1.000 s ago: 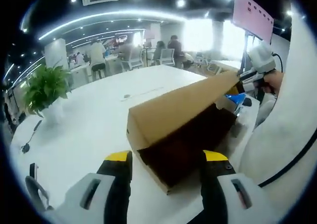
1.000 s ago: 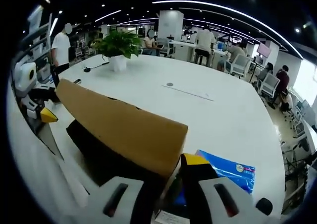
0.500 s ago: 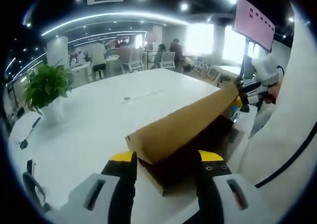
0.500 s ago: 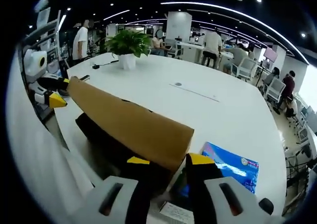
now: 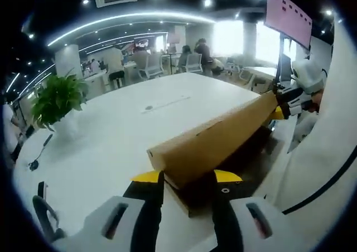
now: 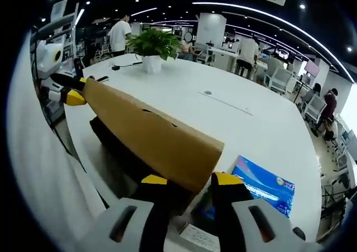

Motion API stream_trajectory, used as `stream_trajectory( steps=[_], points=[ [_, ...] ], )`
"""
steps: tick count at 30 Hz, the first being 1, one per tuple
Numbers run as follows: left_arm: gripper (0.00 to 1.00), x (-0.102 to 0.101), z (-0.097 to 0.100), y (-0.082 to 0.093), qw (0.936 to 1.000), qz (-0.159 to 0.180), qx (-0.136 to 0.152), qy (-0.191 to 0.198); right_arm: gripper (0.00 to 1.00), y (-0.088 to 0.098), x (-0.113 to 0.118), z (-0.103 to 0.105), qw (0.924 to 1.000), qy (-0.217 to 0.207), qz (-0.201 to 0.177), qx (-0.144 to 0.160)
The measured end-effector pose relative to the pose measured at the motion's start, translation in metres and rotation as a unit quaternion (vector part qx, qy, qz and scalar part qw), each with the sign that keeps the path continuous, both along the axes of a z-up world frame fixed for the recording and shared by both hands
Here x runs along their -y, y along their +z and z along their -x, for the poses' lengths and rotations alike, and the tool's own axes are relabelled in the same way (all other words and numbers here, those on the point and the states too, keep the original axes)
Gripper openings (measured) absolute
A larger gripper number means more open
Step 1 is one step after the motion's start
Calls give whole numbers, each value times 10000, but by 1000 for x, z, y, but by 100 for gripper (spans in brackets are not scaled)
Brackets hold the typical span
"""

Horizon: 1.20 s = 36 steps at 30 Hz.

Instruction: Operate the shoe box by opening the lid, removing the specified soft item, and placing it in the target area until the item is outside and the box remains undamaged.

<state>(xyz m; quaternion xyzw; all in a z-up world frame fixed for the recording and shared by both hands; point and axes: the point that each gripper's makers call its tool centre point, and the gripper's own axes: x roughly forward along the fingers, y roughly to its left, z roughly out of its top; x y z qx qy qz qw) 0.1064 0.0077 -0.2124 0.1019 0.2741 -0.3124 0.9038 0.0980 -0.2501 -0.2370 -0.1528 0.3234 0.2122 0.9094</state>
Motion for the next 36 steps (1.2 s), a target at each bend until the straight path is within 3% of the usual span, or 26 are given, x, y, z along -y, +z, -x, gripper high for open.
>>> stream_trajectory(
  steps=[7, 20, 27, 33, 36],
  points=[
    [42, 2, 4, -11, 9999, -63, -131, -2, 35, -9, -9, 2, 9997, 156, 51, -194],
    [44, -1, -1, -15, 9997, -39, -213, 84, 36, -14, -14, 2, 9985, 299, 241, -390],
    [44, -2, -2, -22, 9997, -32, -207, 87, 38, -18, -16, 2, 9986, 258, 237, -398],
    [44, -4, -1, -26, 9993, 74, -346, 126, 41, -28, -18, 9, 9965, 36, 273, -785],
    [44, -4, -2, -27, 9994, 61, -320, 81, 41, -26, -19, 7, 9967, 35, 293, -751]
  ],
)
